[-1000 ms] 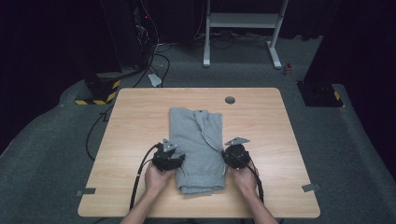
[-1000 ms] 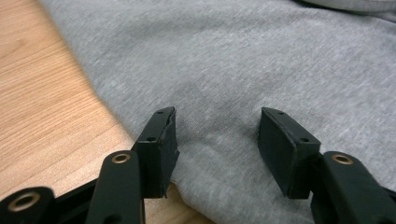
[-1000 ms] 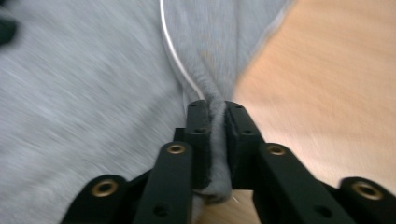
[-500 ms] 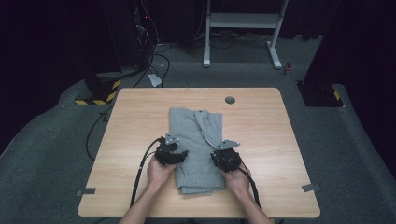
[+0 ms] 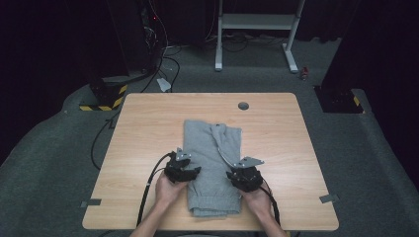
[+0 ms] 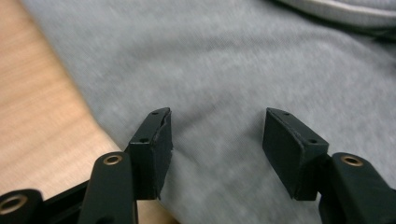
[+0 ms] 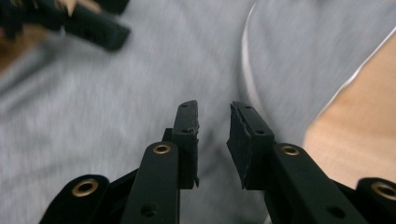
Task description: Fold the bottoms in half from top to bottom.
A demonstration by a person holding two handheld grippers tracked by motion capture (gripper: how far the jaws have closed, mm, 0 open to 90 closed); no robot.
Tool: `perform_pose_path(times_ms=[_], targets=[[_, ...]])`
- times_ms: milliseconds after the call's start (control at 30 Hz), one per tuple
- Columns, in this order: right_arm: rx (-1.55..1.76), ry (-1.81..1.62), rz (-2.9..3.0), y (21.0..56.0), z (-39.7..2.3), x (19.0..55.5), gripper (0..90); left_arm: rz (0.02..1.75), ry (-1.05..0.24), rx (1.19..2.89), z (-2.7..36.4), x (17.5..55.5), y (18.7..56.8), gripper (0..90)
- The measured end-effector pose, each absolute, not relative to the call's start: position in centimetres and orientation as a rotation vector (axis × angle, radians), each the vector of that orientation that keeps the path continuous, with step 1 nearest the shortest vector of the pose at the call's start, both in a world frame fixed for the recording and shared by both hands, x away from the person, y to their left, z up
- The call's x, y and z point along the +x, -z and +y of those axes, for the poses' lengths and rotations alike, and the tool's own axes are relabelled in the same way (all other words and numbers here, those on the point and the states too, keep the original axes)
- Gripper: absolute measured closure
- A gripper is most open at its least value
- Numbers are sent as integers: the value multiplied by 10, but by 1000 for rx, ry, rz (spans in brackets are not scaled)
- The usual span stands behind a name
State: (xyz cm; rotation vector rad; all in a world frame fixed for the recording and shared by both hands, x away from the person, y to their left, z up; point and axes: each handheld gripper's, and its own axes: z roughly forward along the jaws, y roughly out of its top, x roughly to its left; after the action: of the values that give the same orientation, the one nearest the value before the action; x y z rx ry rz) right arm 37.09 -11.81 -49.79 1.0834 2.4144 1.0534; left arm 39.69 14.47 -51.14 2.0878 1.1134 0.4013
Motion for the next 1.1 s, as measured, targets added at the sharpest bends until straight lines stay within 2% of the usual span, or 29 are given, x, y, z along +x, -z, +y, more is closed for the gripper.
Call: perform_pose_path(times_ms=[233, 500, 567, 667, 733, 900, 1100], targets=[[1112, -1015, 2315, 481, -103, 398, 658, 1134, -450, 2084, 144, 425, 505, 384], [1049, -883, 2344, 495, -72, 420, 613, 1164, -485, 2092, 142, 433, 520, 372], [1041, -815, 2369, 503, -66, 425, 640, 1149, -504, 2062, 143, 431, 524, 360], [1041, -798, 2375, 504, -67, 428, 776, 1134, -525, 2042, 144, 429, 526, 354], [1055, -818, 2376, 502, -70, 429, 824, 1134, -523, 2041, 144, 429, 526, 354], [1065, -876, 2353, 492, -79, 427, 841, 1137, -522, 2040, 144, 429, 526, 354], [1189, -1039, 2282, 486, -114, 431, 836, 1129, -513, 2042, 144, 429, 526, 352]])
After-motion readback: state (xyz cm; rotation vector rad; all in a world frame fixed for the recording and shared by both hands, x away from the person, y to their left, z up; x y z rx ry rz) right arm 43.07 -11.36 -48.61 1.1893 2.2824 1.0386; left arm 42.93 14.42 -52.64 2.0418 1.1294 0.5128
